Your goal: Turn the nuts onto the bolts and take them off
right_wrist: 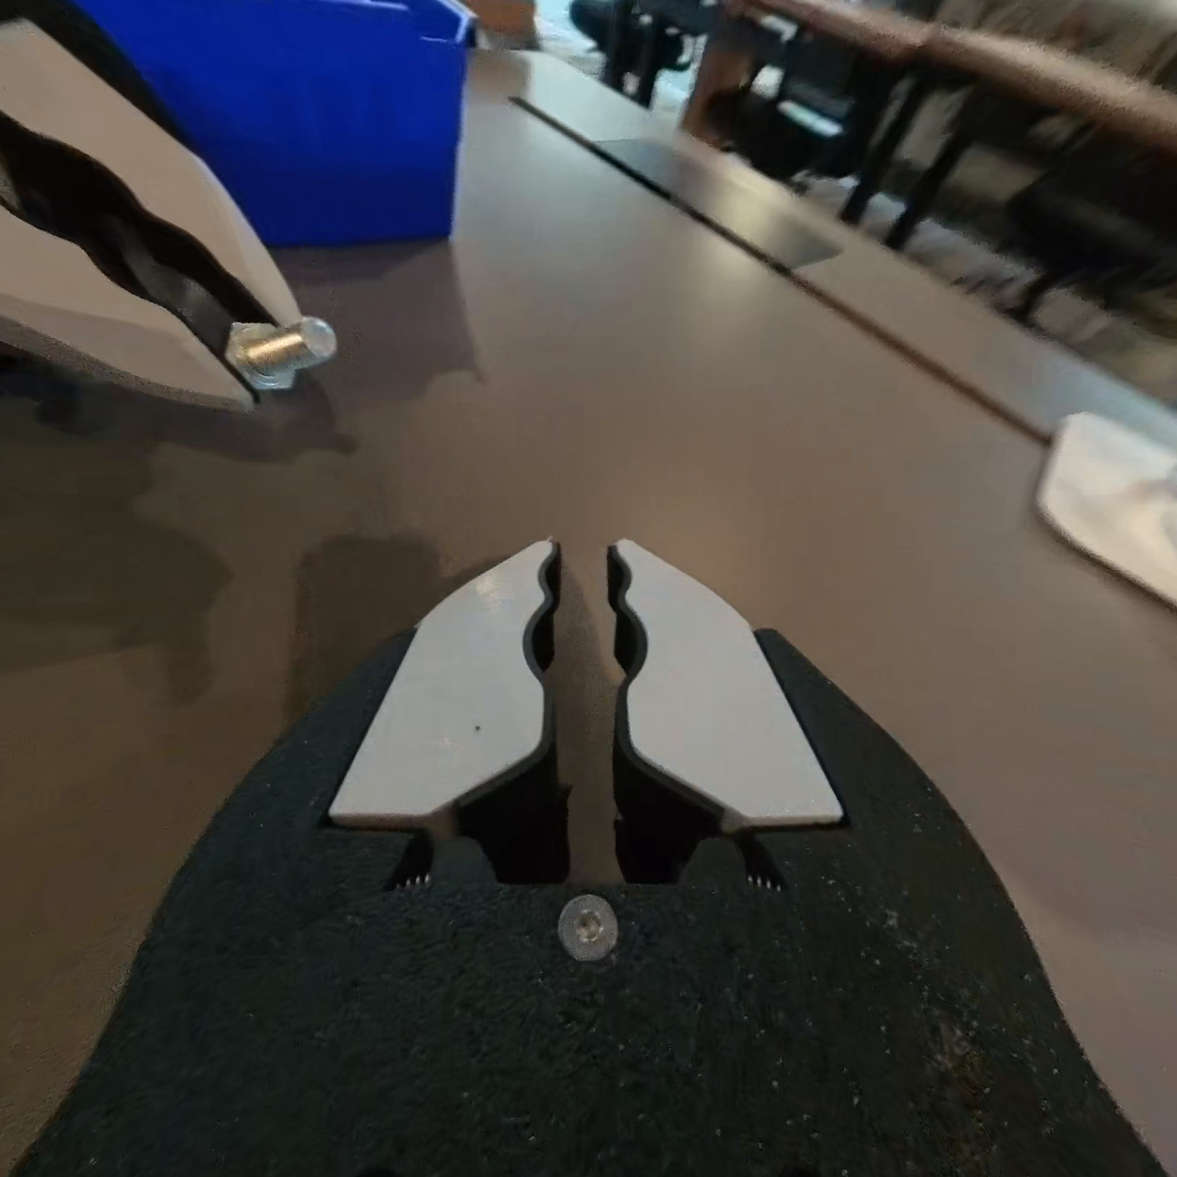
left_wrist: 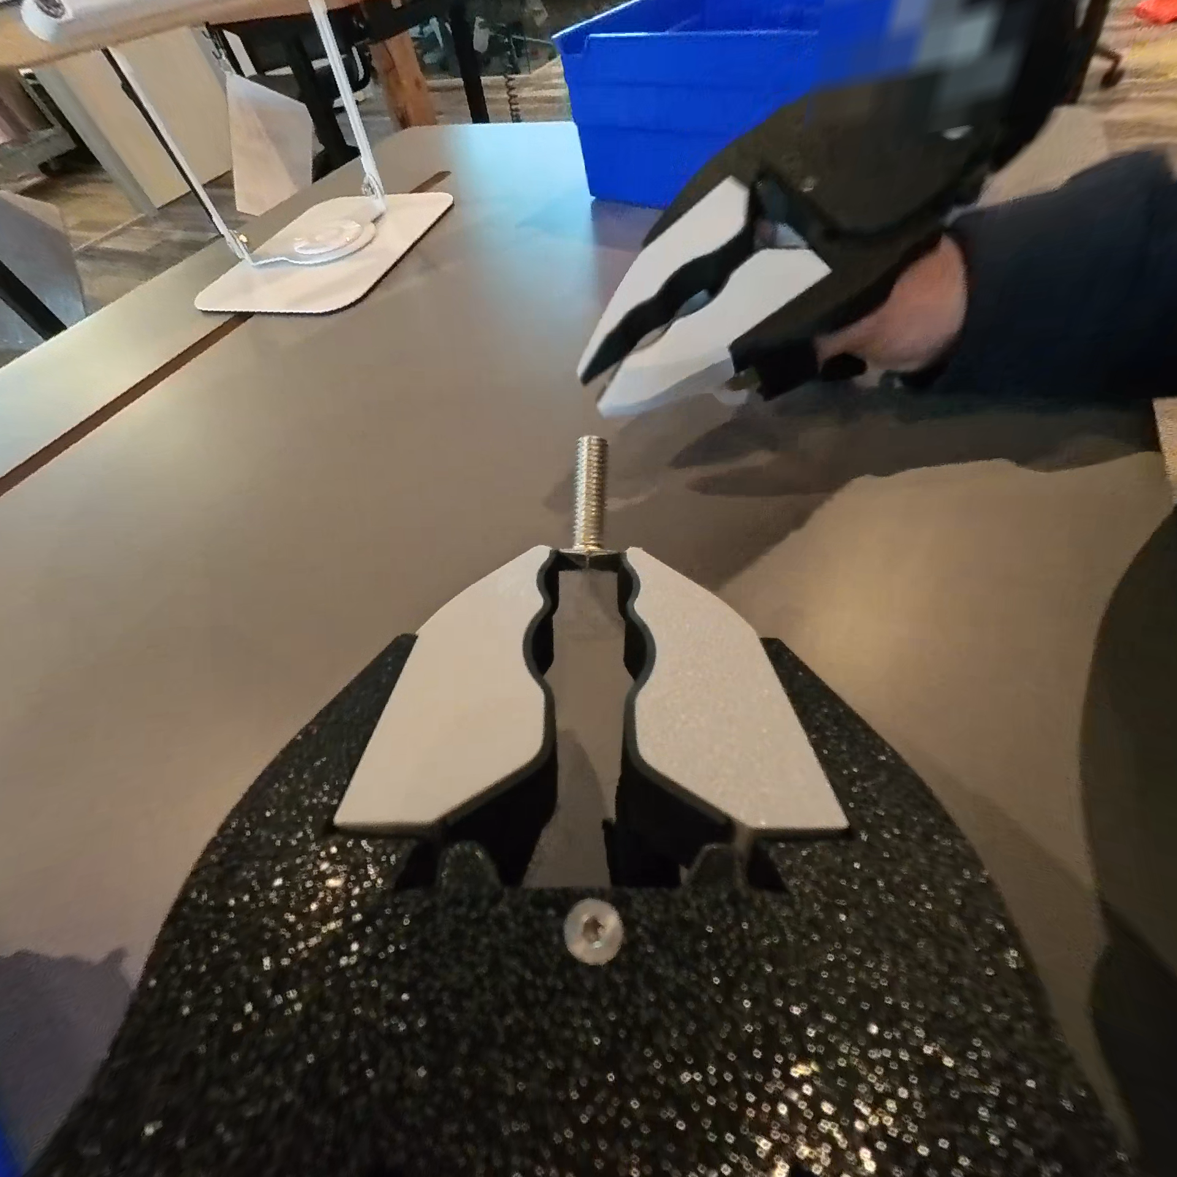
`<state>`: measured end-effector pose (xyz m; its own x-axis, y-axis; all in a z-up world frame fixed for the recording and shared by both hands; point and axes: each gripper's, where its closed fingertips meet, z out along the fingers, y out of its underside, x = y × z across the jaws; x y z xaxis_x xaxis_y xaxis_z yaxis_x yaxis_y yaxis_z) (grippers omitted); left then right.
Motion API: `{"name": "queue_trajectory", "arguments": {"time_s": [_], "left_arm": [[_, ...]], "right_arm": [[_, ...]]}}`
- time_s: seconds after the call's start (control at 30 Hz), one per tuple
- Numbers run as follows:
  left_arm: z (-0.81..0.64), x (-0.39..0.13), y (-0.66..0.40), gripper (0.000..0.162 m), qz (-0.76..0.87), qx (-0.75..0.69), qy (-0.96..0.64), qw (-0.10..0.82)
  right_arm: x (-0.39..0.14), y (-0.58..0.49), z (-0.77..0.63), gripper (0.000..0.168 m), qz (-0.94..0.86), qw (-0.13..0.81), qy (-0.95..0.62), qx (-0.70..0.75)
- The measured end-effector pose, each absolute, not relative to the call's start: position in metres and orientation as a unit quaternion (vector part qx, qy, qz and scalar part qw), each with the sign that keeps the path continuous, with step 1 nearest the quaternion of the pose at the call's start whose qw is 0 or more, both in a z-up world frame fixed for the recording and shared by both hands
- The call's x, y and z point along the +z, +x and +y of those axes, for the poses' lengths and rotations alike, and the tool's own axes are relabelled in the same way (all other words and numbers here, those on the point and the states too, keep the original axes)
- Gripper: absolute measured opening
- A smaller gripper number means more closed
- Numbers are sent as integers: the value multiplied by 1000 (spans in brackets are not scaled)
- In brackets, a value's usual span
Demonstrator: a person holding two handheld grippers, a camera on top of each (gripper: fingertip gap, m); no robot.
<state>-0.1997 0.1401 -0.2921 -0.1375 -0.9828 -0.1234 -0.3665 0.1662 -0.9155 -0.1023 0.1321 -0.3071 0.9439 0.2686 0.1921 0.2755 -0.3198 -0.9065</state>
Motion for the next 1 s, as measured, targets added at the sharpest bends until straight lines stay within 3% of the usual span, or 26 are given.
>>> {"name": "queue_trajectory", "arguments": {"time_s": [0.13, 0.3, 0.4, 0.6, 0.77, 1.0], "left_arm": [[138, -293, -199, 17, 651, -386, -518, 399], [139, -291, -200, 17, 649, -389, -516, 402], [137, -290, -200, 17, 647, -399, -514, 397], [130, -291, -198, 17, 656, -405, -506, 387], [129, -292, -198, 17, 657, -407, -504, 384], [124, -292, -198, 17, 663, -410, -496, 381]], "right_arm": [[-294, -109, 133, 9, -218, 607, -758, -98], [-250, -116, 112, 19, -282, 633, -710, -121], [-259, -98, 78, 21, -305, 530, -789, -59], [-329, -63, -17, 25, -245, 217, -945, 27], [-345, -60, -43, 28, -224, 140, -965, 5], [-355, -60, -47, 20, -209, 123, -970, 26]]}}
